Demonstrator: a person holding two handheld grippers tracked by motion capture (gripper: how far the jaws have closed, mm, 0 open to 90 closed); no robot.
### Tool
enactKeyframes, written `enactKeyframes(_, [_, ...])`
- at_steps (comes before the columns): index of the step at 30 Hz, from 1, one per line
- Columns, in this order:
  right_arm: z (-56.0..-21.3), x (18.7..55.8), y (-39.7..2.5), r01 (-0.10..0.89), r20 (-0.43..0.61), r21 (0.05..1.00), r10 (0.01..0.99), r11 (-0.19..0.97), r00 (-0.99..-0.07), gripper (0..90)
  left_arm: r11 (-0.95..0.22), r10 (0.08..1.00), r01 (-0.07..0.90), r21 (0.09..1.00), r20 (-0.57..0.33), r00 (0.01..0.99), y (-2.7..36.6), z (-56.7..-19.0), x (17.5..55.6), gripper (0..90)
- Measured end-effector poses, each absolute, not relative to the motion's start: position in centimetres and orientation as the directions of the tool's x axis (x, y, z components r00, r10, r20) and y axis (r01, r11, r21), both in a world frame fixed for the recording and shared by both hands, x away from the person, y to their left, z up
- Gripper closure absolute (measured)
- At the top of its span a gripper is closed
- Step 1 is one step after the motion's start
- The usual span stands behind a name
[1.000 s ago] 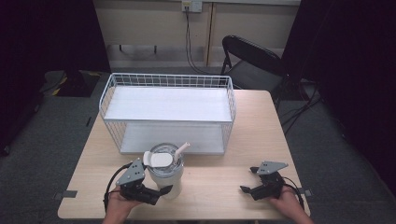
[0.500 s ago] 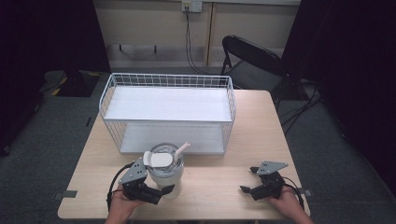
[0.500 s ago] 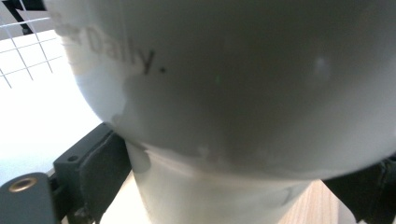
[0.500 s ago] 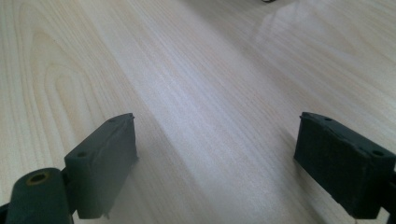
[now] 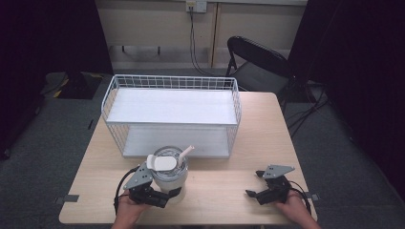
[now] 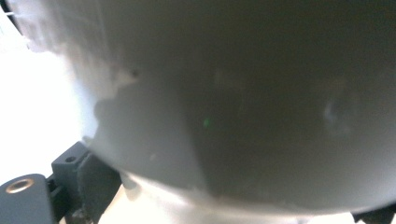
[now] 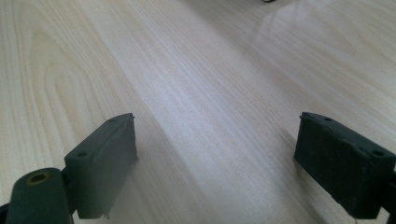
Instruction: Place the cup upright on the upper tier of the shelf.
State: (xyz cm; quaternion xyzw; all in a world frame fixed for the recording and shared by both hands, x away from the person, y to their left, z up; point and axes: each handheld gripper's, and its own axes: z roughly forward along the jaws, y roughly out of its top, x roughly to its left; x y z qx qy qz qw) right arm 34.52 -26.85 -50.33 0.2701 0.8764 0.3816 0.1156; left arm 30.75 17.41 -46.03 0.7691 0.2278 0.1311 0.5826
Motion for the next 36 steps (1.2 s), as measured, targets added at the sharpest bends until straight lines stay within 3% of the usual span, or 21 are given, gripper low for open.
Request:
enactKeyframes(17, [-50.32,34.51,-26.84,0.386,0.005,0.732,0.562,0.562,-0.827,12.3,-0.125,0.52,0.183,0.975,-0.093,0.849,16.96,-46.57,30.7,6.8])
enactKeyframes(36, [-50.32,34.52,-26.85,0.386,0.005,0.732,0.562,0.562,-0.827,12.2,-0.113,0.553,0.201,0.973,-0.106,0.826,16.96,-46.02,30.6,8.5])
